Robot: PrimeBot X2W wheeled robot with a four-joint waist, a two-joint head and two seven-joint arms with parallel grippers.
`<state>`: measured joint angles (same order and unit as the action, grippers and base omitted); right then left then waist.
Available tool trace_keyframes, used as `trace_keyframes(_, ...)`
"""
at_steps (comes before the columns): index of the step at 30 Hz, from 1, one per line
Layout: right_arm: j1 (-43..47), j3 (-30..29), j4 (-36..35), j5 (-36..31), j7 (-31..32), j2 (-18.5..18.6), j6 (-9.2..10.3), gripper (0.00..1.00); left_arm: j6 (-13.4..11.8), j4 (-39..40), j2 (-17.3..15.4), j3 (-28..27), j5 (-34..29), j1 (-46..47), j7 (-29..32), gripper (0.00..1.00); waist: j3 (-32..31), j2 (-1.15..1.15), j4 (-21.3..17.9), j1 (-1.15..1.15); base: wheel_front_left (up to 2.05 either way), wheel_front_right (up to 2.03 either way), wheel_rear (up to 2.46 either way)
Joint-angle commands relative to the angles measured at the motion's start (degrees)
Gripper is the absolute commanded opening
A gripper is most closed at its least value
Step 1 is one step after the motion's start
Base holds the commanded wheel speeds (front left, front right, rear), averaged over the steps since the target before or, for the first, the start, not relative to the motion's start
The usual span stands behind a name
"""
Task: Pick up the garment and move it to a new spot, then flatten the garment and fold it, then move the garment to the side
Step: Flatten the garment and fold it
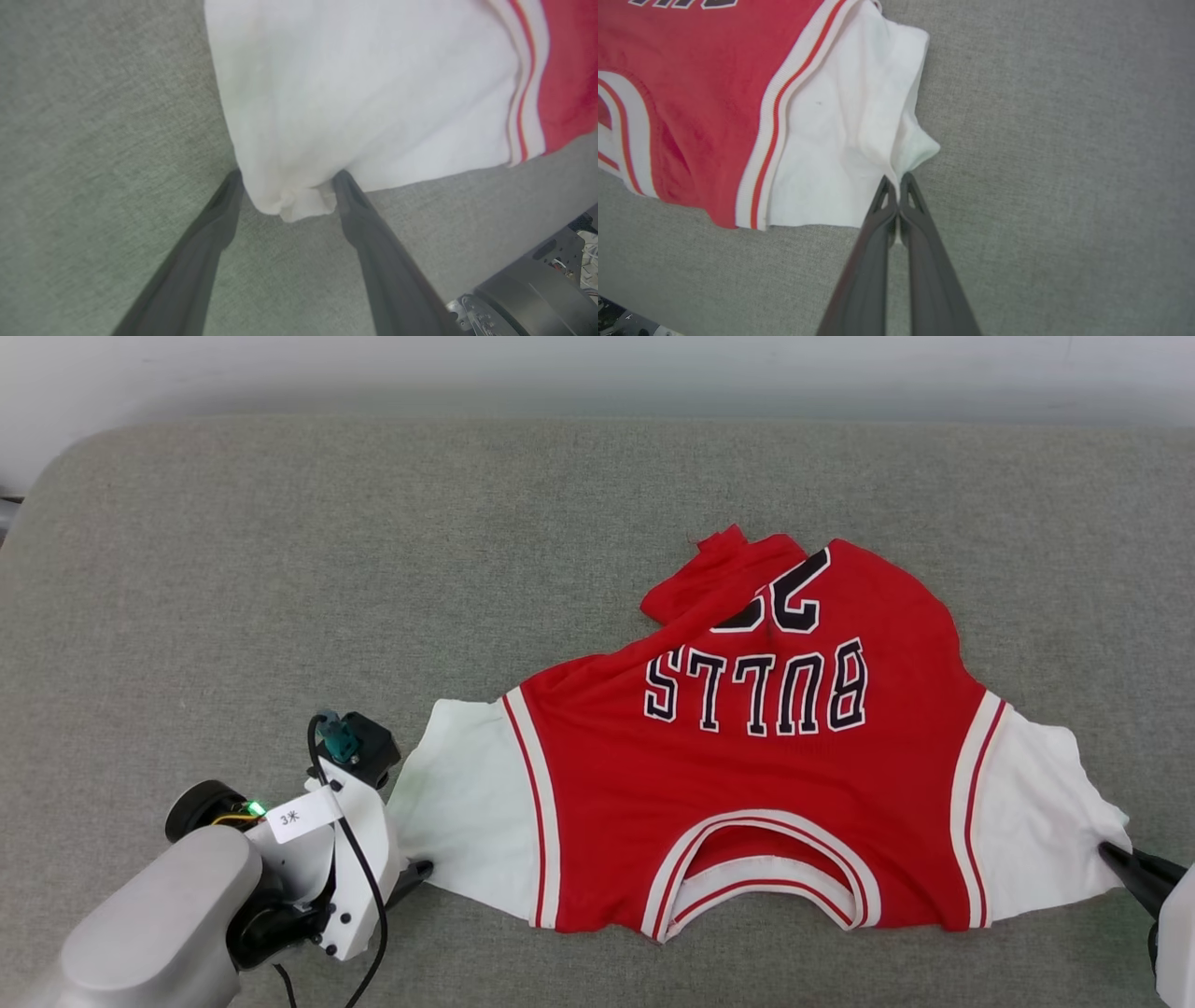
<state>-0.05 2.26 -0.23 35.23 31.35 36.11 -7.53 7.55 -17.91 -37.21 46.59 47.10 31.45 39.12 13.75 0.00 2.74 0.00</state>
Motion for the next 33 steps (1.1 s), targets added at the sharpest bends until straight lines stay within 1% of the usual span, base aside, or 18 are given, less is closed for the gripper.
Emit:
trace_keyframes(1, -0.8, 0.1, 0.1, 0.1, -0.3, 0.1, 0.08, 0.00, -0.2, -1.8, 0.8, 2.0, 0.0, -0.8, -0.4, 0.95, 0.2, 0.00, -0.1, 0.00, 0.00, 0.00, 0.00)
trace_keyframes(2, -0.8, 0.2, 0.2, 0.2, -0.3, 0.2, 0.08, 0.00, -0.2, -2.1, 0.8, 2.6, 0.2, -0.7, -0.9, 0.18, 0.2, 0.00, -0.1, 0.00, 0.00, 0.00, 0.00)
trace_keyframes(3, -0.9, 0.2, 0.3, 0.2, -0.4, 0.2, 0.08, 0.00, -0.2, -2.4, 0.9, 3.1, 0.3, -0.5, -1.5, 0.00, 0.2, 0.00, -0.1, 0.00, 0.00, 0.00, 0.00)
trace_keyframes(7, -1.0, 0.4, 0.0, -0.1, -1.1, 0.3, 0.08, 0.00, -0.2, -2.4, 0.5, 3.9, 0.5, 0.7, -6.0, 0.00, -0.3, 0.00, 0.1, 0.00, 0.00, 0.00, 0.00)
trace_keyframes(10, -1.0, 0.2, -0.5, -0.6, -2.1, 0.4, 0.08, 0.00, -0.2, -1.1, -0.3, 2.8, 0.6, 1.7, -10.9, 0.00, -1.4, 0.00, 0.3, 0.00, 0.00, 0.00, 0.00)
trace_keyframes(12, -0.8, -0.3, -1.1, -0.7, -3.3, 0.2, 0.08, 0.00, -0.2, 0.1, -1.4, 1.9, 0.3, 1.8, -14.3, 0.00, -2.3, 0.00, 0.5, 0.00, 0.00, 0.00, 0.00)
trace_keyframes(16, -0.5, -1.8, -2.9, -1.2, -6.1, -0.5, 0.08, 0.00, -0.7, 4.3, -2.8, -0.2, 0.0, 0.7, -19.7, 0.00, -4.2, 0.00, 1.0, 0.00, 0.00, 0.00, 0.00)
trace_keyframes(20, -0.6, -3.9, -5.5, -1.2, -8.3, -1.3, 0.08, 0.00, -2.9, 10.6, -4.8, -2.4, -0.8, 0.4, -23.1, 0.00, -5.9, 0.00, 1.7, 0.00, 0.00, 0.00, 0.00)
trace_keyframes(26, -3.0, -6.5, -10.6, -0.4, -10.0, -2.2, 0.08, 0.00, -6.4, 20.2, -6.9, -6.0, -2.1, 1.5, -26.5, 0.00, -7.4, 0.00, 2.0, 0.00, 0.00, 0.00, 0.00)
trace_keyframes(30, -5.8, -8.0, -13.5, 0.1, -10.7, -2.7, 0.08, 0.00, -8.4, 25.7, -7.8, -8.5, -3.3, 3.5, -28.3, 0.00, -8.1, 0.00, 2.1, 0.00, 0.00, 0.00, 0.00)
trace_keyframes(33, -8.3, -9.1, -14.8, 0.7, -10.9, -2.5, 0.08, 0.00, -9.4, 28.7, -7.7, -10.7, -4.1, 6.3, -29.6, 0.00, -8.5, 0.00, 2.2, 0.00, 0.00, 0.00, 0.00)
